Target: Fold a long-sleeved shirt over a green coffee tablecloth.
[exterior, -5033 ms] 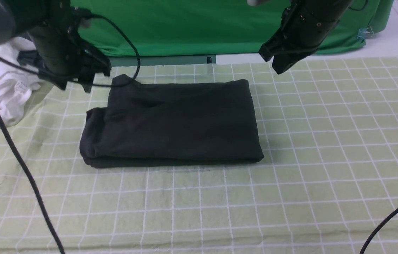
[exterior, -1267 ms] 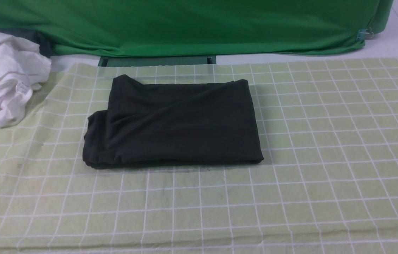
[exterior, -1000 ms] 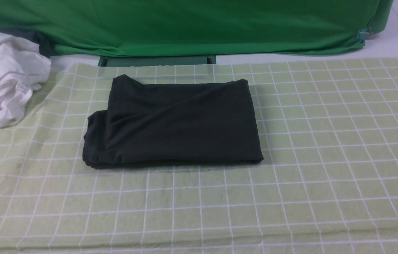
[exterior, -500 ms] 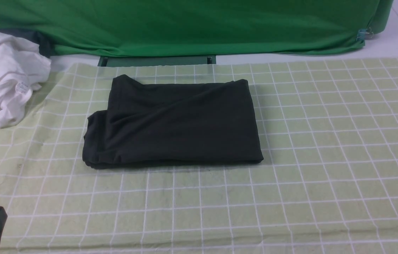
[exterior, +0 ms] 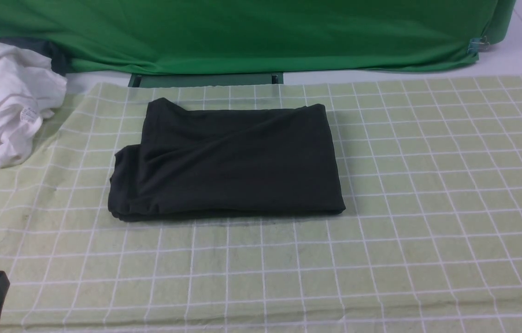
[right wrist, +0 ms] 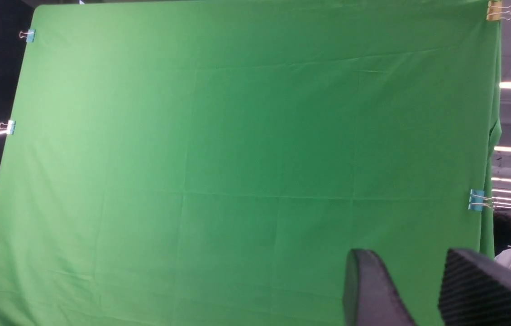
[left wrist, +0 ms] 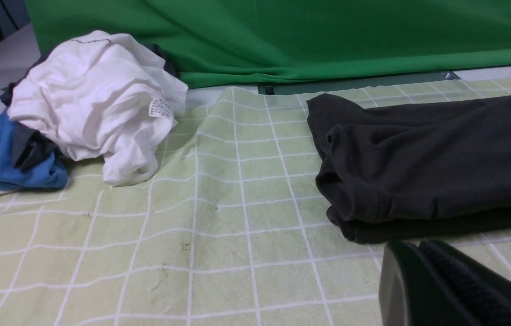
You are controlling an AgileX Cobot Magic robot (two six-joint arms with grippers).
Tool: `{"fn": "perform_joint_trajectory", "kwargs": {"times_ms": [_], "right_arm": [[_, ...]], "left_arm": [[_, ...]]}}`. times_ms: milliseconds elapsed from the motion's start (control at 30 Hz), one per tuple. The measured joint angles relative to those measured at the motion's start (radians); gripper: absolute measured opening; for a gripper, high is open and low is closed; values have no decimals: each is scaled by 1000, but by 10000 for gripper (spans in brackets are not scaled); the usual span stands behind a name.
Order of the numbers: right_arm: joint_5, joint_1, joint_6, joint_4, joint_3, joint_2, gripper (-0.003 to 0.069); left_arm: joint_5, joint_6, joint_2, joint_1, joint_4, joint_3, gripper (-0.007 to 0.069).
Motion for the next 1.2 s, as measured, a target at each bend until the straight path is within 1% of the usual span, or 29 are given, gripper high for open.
{"fn": "perform_joint_trajectory", "kwargs": {"times_ms": [200,300,367,433,467,533,667,733,767,833,933,1000,1200], "right_arm": [[0,0,-3,0,0,0,241],[10,0,-29,0,0,0,241],[64,-12,-69,0,10,-7,241],[93,-37,-87,0,26,-13,241],[132,-80,-99,0,53,-18,241],[157,-122,-104,0,84,-19,241],[186,-230,-105,0,201,-19,242],[193,-296,-105,0,296,-19,244],[193,-301,-105,0,304,-19,244],[215,-354,-105,0,404,-29,244],[335,-373,-108,-5,422,-75,244],[372,-376,-108,-7,425,-106,245],[409,-379,-97,-7,428,-128,245]], "left_arm": [[0,0,0,0,0,0,13],[0,0,0,0,0,0,13],[2,0,0,0,0,0,13],[3,0,0,0,0,0,13],[3,0,0,0,0,0,13],[3,1,0,0,0,0,13],[3,1,0,0,0,0,13],[3,1,0,0,0,0,13],[3,1,0,0,0,0,13],[3,1,0,0,0,0,13],[3,1,0,0,0,0,13],[3,1,0,0,0,0,13],[6,1,0,0,8,0,14]]}}
